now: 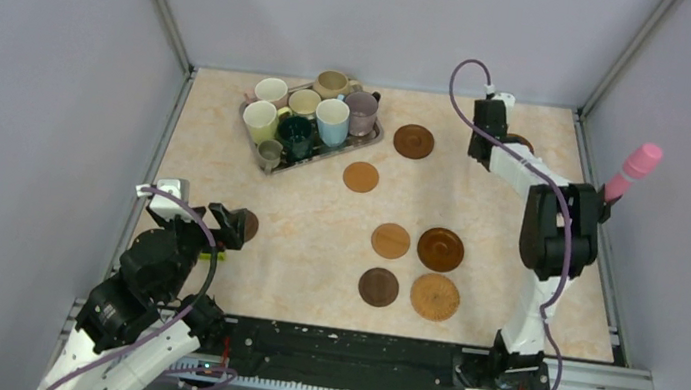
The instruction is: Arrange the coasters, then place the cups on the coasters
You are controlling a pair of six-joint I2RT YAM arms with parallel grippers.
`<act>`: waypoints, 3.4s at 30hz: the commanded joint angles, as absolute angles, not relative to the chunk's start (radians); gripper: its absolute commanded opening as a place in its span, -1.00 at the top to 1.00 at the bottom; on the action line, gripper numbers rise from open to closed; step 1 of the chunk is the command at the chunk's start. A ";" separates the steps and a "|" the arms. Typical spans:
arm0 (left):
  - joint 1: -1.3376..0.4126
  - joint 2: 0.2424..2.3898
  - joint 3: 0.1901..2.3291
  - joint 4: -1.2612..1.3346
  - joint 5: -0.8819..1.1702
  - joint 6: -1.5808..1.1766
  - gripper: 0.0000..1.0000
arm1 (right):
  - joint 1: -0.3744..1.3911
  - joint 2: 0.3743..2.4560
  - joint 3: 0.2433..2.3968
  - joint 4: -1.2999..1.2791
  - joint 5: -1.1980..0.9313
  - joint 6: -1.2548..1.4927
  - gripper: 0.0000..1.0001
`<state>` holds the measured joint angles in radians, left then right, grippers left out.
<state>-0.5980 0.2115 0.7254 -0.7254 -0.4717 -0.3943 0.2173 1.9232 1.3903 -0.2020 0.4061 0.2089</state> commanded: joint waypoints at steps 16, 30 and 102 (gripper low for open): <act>-0.595 0.269 0.725 -0.684 -0.494 -0.384 -0.90 | 0.049 2.406 1.933 -0.334 0.446 -0.058 1.00; -0.596 0.281 0.727 -0.692 -0.504 -0.388 -0.89 | 0.027 2.380 1.921 -0.489 0.210 0.083 1.00; -0.594 0.269 0.724 -0.678 -0.460 -0.380 -0.89 | 0.216 1.755 1.051 -0.245 -0.112 0.450 1.00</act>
